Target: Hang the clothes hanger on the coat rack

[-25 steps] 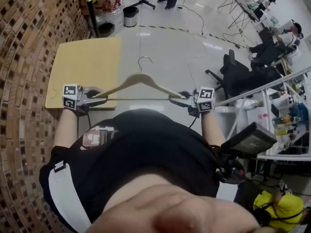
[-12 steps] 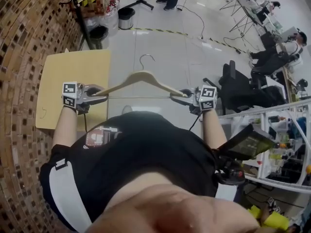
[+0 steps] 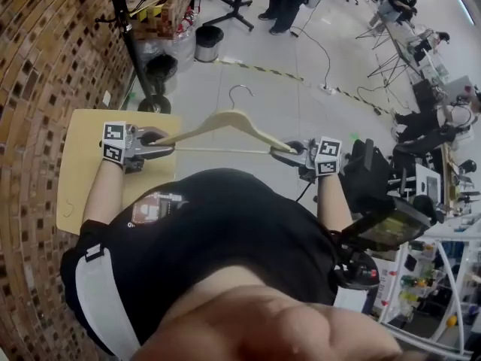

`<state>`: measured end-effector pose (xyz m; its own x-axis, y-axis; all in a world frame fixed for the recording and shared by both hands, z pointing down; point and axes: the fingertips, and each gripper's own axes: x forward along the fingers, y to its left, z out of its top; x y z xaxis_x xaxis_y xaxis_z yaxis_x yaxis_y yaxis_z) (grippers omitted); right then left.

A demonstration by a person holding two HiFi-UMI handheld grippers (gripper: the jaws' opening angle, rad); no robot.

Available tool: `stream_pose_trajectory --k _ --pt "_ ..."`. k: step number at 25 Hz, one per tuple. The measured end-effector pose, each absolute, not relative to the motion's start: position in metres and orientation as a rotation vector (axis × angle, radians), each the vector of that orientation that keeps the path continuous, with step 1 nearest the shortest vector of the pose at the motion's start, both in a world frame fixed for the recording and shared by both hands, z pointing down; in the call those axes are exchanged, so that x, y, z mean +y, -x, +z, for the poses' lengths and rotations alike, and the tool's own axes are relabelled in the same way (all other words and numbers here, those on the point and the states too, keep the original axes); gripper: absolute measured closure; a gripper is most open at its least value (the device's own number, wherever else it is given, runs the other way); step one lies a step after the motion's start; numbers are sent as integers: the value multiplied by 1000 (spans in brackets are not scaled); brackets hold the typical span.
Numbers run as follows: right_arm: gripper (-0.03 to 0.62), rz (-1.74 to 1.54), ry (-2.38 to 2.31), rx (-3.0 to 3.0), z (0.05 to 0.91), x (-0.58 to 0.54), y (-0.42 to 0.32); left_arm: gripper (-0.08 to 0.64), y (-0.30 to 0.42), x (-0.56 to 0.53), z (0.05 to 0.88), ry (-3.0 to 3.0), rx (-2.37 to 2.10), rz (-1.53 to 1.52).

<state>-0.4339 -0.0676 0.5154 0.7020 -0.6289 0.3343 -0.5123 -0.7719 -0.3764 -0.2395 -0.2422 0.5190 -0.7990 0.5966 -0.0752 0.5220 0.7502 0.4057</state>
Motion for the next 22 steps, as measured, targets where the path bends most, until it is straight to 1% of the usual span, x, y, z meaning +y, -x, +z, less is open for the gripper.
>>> stream_pose_trajectory --k 7,12,22 --pt "541 -676 2592 1148 524 17 357 509 195 -188 524 -1109 2639 552" --pt "541 -645 2563 1338 524 104 311 511 176 -121 518 -1294 2573 514" --pt "541 -651 2449 1749 489 261 213 511 151 6 486 -1645 2344 409"
